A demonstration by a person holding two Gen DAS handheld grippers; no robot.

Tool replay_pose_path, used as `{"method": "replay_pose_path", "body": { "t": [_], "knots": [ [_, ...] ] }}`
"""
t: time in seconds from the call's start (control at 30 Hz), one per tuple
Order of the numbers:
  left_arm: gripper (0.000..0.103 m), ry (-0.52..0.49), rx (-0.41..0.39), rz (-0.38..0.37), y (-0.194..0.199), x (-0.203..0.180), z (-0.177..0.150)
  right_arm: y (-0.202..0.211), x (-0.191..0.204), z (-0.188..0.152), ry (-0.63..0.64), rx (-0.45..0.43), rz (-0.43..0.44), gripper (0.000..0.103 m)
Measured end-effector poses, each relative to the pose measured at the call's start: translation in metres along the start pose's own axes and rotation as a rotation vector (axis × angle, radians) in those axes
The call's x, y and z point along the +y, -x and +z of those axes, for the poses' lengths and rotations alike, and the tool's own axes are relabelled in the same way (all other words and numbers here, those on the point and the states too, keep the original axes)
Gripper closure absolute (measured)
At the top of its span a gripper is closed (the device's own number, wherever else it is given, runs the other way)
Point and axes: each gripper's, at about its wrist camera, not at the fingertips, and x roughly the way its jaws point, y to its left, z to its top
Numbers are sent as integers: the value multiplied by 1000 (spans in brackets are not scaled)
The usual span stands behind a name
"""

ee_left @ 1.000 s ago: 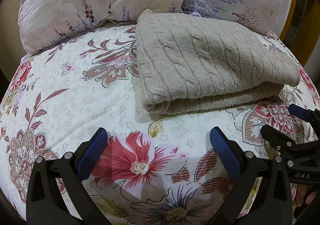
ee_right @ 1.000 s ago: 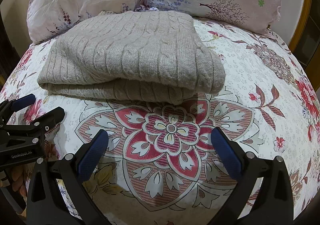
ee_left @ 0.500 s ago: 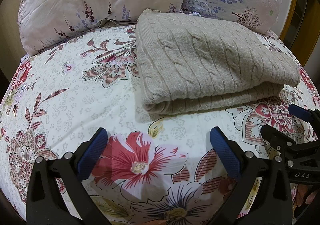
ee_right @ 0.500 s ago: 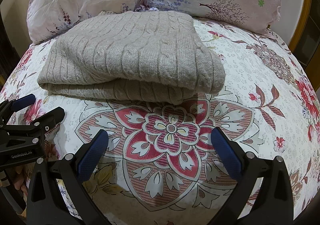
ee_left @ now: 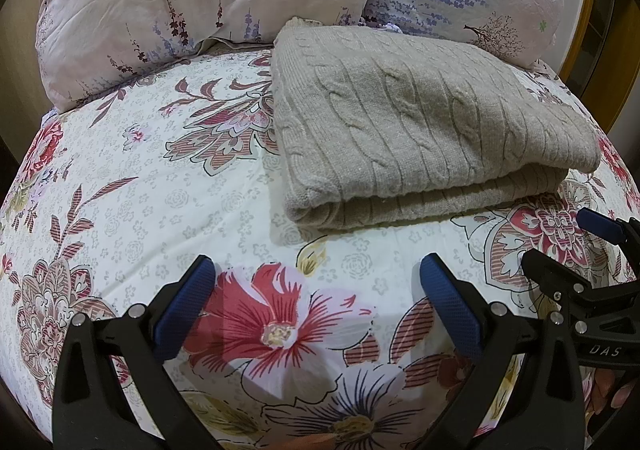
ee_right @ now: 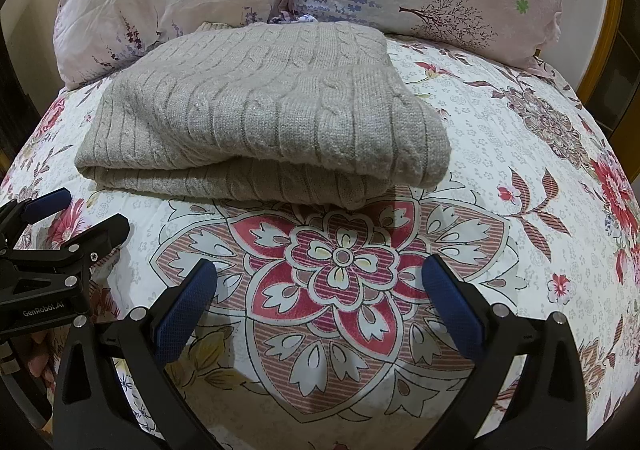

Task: Fold small clothes

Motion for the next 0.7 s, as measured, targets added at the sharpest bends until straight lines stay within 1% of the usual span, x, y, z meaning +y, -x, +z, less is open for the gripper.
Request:
{"method": "replay_pose_path", "body": {
  "t": [0.7],
  "knots": [
    [2, 1, 0, 1, 0, 1, 0, 0, 0, 0, -1, -1, -1, 1]
  ]
}}
